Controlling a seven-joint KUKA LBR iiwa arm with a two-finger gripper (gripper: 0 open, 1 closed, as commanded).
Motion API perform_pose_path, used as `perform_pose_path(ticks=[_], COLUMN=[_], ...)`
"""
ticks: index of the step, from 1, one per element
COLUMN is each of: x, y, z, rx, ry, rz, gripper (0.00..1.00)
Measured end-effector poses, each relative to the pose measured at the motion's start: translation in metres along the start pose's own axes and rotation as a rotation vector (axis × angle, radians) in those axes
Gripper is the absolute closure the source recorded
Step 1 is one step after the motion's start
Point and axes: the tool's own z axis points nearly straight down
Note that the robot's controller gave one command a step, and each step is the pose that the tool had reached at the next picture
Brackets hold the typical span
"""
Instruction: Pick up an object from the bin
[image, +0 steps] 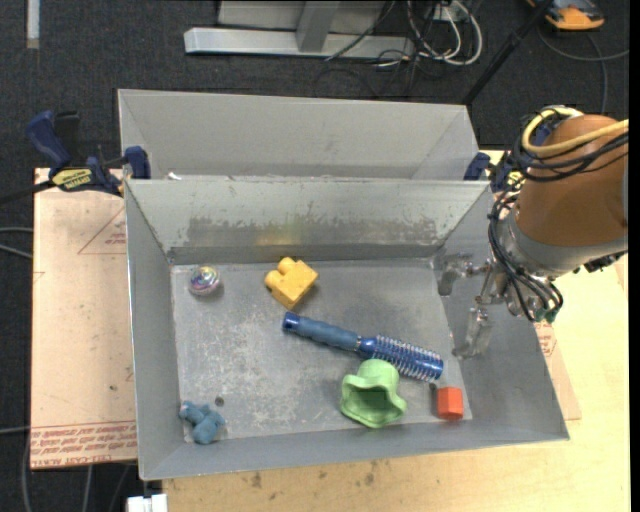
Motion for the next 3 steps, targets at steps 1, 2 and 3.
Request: perform_pose_path(ticks=[1, 2, 3], x=[0.021, 0.018, 0.015], y=[0.036, 0.035, 0.028], z=[0.129, 0.125, 0.065], rx=[-0.003, 0.0, 0.001], ry=[0.007, -0.003, -0.005], rz=[-0.179, -0.18, -0.154], gripper=[0.0, 1.0, 1.0])
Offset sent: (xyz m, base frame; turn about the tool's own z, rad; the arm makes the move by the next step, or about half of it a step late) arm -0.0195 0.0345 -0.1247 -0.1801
